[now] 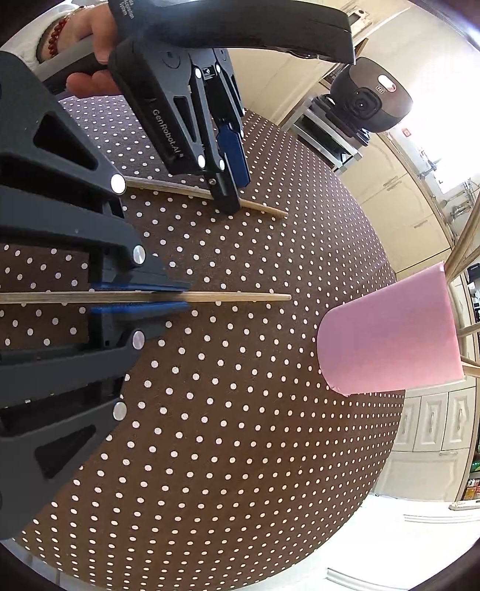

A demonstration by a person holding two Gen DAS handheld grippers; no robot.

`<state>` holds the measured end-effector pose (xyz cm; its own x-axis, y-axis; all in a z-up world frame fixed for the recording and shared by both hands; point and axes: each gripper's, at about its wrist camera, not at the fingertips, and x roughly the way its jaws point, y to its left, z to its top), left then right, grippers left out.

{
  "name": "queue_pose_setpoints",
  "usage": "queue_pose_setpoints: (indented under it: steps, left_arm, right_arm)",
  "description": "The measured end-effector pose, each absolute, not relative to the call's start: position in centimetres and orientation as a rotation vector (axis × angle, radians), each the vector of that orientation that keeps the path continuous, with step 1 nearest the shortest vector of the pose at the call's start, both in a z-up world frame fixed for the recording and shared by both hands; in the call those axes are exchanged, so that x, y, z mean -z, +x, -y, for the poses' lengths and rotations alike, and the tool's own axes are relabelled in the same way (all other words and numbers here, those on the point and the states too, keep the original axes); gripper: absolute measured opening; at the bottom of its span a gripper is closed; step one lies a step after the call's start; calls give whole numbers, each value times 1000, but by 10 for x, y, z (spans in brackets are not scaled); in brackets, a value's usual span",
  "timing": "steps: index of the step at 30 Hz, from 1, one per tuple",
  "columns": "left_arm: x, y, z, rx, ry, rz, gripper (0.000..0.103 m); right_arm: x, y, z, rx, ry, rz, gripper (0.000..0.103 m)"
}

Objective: Organize utensils
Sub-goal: 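Close the right gripper on one chopstick while the left gripper closes on another, then lift the left chopstick over the pink cup while the right tool carries its chopstick there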

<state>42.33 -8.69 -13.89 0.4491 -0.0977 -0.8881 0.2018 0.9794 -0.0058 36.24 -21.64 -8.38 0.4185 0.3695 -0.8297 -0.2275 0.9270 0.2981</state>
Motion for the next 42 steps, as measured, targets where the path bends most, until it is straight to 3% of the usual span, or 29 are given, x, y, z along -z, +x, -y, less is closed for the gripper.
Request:
queue_pose_setpoints:
  steps: [3, 8, 23, 42]
  left_arm:
    - [137, 430, 87, 186, 89, -1084, 13]
    - [133, 432, 58, 195, 26, -1067, 6]
    - [65, 390, 49, 259, 11, -889, 6]
    - [-28, 326, 34, 342, -106, -569, 6]
  right_arm:
    - [83, 364, 214, -380, 156, -1075, 5]
    - [82, 365, 211, -396, 168, -1067, 5]
    - [41, 350, 218, -435, 201, -934, 4]
    - [-41, 309, 225, -372, 125, -622, 4]
